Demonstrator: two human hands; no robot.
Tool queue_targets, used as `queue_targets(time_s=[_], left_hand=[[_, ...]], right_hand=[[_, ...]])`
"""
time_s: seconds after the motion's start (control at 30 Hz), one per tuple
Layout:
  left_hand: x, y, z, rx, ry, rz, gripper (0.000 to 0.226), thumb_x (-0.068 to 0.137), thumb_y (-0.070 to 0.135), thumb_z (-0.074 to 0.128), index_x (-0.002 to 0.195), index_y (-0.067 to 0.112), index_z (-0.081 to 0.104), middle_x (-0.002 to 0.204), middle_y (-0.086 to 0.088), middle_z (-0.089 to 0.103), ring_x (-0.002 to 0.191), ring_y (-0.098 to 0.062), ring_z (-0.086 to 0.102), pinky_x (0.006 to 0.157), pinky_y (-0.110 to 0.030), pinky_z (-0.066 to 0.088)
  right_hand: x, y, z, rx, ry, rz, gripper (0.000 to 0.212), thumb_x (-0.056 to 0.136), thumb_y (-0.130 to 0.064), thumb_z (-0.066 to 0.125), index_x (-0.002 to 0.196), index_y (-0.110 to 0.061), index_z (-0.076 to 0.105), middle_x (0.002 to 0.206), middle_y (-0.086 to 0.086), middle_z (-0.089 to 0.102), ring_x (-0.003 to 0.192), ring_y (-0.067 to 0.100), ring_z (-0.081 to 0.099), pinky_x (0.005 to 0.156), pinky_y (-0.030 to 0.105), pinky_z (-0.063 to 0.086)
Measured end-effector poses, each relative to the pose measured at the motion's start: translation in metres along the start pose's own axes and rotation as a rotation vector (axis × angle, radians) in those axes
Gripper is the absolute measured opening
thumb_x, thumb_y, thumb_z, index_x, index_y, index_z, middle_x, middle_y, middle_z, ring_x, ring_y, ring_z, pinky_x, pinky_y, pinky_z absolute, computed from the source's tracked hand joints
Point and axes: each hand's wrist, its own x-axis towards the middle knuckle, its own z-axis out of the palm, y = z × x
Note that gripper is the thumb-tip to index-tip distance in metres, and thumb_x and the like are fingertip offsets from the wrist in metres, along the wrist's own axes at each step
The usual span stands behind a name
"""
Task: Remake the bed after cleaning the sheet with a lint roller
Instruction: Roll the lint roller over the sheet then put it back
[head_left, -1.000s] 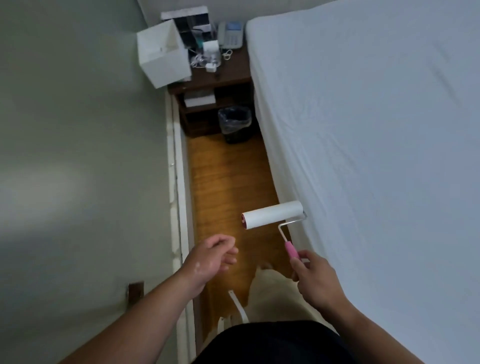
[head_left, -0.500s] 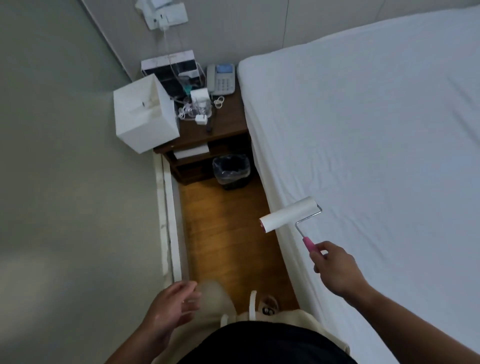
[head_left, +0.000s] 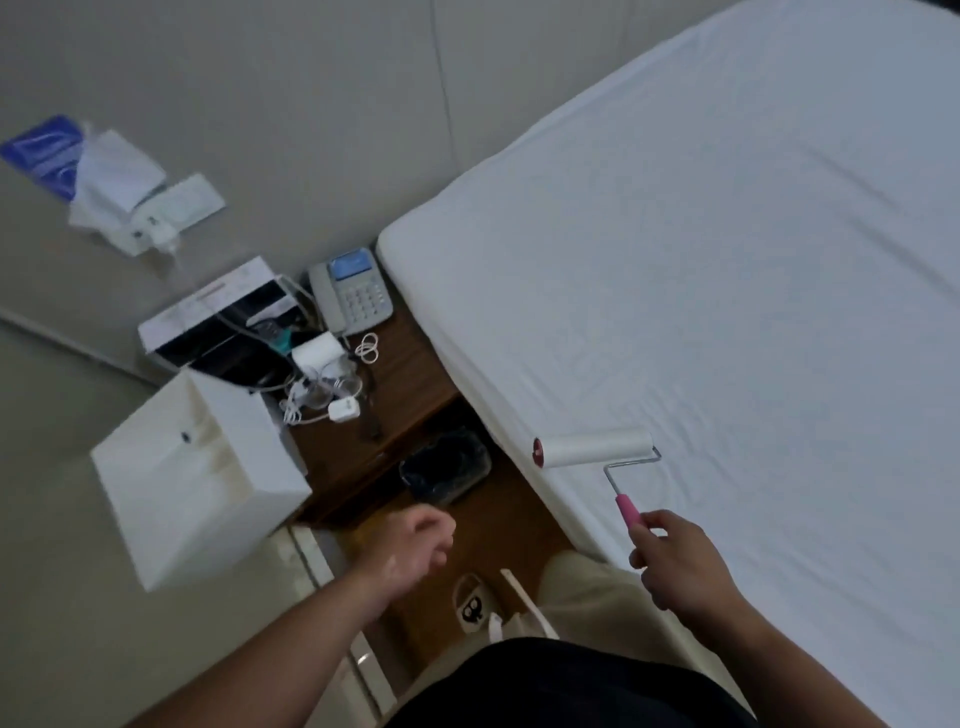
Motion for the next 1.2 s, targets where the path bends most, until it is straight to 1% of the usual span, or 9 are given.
queue_targets(time_s=[0.23, 0.43, 0.63, 0.7, 0.83, 0.93, 1.0, 1.1, 1.2], left_hand=[[0.099, 0.152, -0.038, 0.134, 0.046, 0.215, 0.015, 0.097, 0.033, 0.058, 0.098, 0.025, 0.071, 0.094, 0.004, 0.075, 0.085, -0.015, 0.072, 0.085, -0.039, 0.057], [0.156, 0.239, 0.002, -0.027, -0.033, 0.099, 0.014, 0.097, 0.025, 0.062, 0.099, 0.016, 0.072, 0.1, -0.01, 0.074, 0.081, -0.019, 0.069, 0.071, -0.029, 0.055], [0.209, 0.328, 0.04, -0.061, -0.132, 0.063, 0.027, 0.093, 0.038, 0.059, 0.098, 0.015, 0.072, 0.102, -0.006, 0.074, 0.091, -0.022, 0.07, 0.08, -0.036, 0.057], [0.227, 0.355, 0.045, -0.087, -0.193, 0.062, 0.028, 0.093, 0.037, 0.059, 0.094, 0.014, 0.074, 0.097, -0.007, 0.076, 0.082, -0.019, 0.071, 0.074, -0.035, 0.056], [0.272, 0.394, 0.046, -0.14, -0.21, 0.023, 0.02, 0.098, 0.026, 0.058, 0.1, 0.014, 0.073, 0.092, -0.009, 0.076, 0.073, -0.022, 0.067, 0.059, -0.031, 0.044], [0.32, 0.415, 0.037, -0.241, -0.209, -0.013, 0.024, 0.1, 0.029, 0.058, 0.102, 0.007, 0.069, 0.087, -0.012, 0.072, 0.072, -0.027, 0.066, 0.053, -0.029, 0.044], [0.354, 0.426, 0.028, -0.275, -0.189, -0.022, 0.024, 0.1, 0.028, 0.059, 0.107, 0.007, 0.066, 0.09, -0.016, 0.073, 0.077, -0.032, 0.067, 0.065, -0.041, 0.055], [0.405, 0.444, 0.012, -0.225, -0.199, -0.004, 0.021, 0.102, 0.028, 0.055, 0.111, 0.011, 0.062, 0.075, -0.017, 0.064, 0.063, -0.027, 0.057, 0.065, -0.038, 0.048], [0.45, 0.467, 0.003, -0.159, -0.163, 0.038, 0.021, 0.103, 0.027, 0.053, 0.11, 0.011, 0.064, 0.068, -0.011, 0.051, 0.052, -0.02, 0.041, 0.053, -0.027, 0.036]], right_hand=[[0.077, -0.047, -0.01, 0.102, 0.105, 0.118, 0.013, 0.095, -0.032, 0.054, 0.101, -0.026, 0.063, 0.073, 0.004, 0.071, 0.057, 0.016, 0.057, 0.054, 0.03, 0.042], [0.179, -0.121, -0.024, 0.167, 0.074, 0.112, 0.015, 0.095, -0.024, 0.05, 0.106, -0.025, 0.06, 0.078, 0.004, 0.07, 0.058, 0.014, 0.056, 0.054, 0.029, 0.042], [0.258, -0.207, -0.013, 0.344, 0.07, 0.042, 0.013, 0.097, -0.029, 0.05, 0.107, -0.027, 0.057, 0.08, 0.002, 0.072, 0.06, 0.009, 0.062, 0.056, 0.028, 0.043], [0.275, -0.229, -0.007, 0.428, 0.081, 0.027, 0.011, 0.099, -0.033, 0.05, 0.103, -0.024, 0.056, 0.083, 0.001, 0.073, 0.06, 0.006, 0.066, 0.053, 0.024, 0.045], [0.314, -0.259, -0.002, 0.492, 0.068, -0.033, 0.017, 0.096, -0.014, 0.044, 0.106, -0.026, 0.052, 0.086, 0.002, 0.073, 0.067, 0.014, 0.069, 0.056, 0.029, 0.051], [0.352, -0.268, -0.01, 0.453, 0.019, -0.141, 0.013, 0.099, -0.024, 0.051, 0.108, -0.033, 0.055, 0.092, -0.008, 0.072, 0.071, 0.015, 0.07, 0.06, 0.027, 0.053], [0.383, -0.26, -0.018, 0.329, 0.043, -0.201, 0.015, 0.094, -0.035, 0.06, 0.109, -0.038, 0.057, 0.098, -0.017, 0.07, 0.083, 0.005, 0.069, 0.072, 0.021, 0.051], [0.442, -0.232, -0.037, 0.073, 0.277, -0.239, 0.036, 0.083, -0.049, 0.061, 0.117, -0.042, 0.054, 0.107, -0.022, 0.063, 0.094, -0.002, 0.062, 0.081, 0.026, 0.054], [0.51, -0.217, -0.072, -0.117, 0.484, -0.288, 0.044, 0.086, -0.034, 0.067, 0.128, -0.024, 0.057, 0.119, -0.01, 0.062, 0.103, 0.002, 0.062, 0.092, 0.032, 0.053]])
